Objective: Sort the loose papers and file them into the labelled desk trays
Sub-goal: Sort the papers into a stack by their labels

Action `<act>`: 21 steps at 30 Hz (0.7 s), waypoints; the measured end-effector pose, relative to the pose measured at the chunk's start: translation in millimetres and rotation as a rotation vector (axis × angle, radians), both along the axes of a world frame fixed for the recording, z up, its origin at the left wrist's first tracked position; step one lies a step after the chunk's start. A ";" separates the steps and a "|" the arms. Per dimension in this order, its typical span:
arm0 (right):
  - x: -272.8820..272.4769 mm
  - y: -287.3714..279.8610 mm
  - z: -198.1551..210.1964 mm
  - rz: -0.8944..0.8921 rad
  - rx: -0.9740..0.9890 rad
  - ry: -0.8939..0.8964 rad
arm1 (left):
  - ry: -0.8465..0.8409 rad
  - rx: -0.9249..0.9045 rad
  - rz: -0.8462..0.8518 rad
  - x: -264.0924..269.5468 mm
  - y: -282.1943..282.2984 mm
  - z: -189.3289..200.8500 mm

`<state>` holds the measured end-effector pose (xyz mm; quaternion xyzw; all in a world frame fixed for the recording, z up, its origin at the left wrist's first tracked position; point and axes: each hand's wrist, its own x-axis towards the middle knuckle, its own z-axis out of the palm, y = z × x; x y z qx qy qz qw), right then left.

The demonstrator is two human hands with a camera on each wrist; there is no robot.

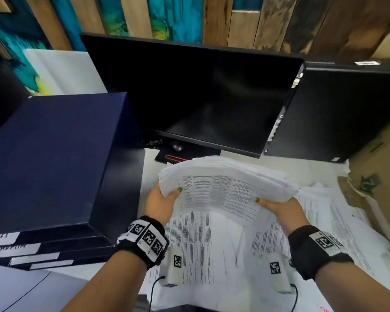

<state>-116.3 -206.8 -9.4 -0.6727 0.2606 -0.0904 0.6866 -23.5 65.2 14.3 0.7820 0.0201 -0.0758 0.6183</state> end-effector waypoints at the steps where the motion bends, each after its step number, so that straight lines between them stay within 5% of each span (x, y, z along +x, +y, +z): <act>1: 1.8 -1.8 1.4 -0.018 0.003 0.008 | -0.013 0.040 0.013 1.5 -1.6 0.0; 6: 2.7 -14.1 9.3 -0.001 -0.013 0.038 | -0.122 0.000 0.066 6.6 -12.3 12.9; 11: -21.3 -23.6 -1.5 0.014 0.333 0.101 | -0.021 -0.185 0.153 10.7 -18.6 14.5; 16: -23.6 7.7 7.4 0.154 0.581 -0.046 | 0.064 -0.419 0.069 -2.5 -33.5 20.2; 21: -2.1 2.1 14.7 -0.058 0.523 -0.127 | 0.135 -0.447 0.045 -7.0 -28.5 6.4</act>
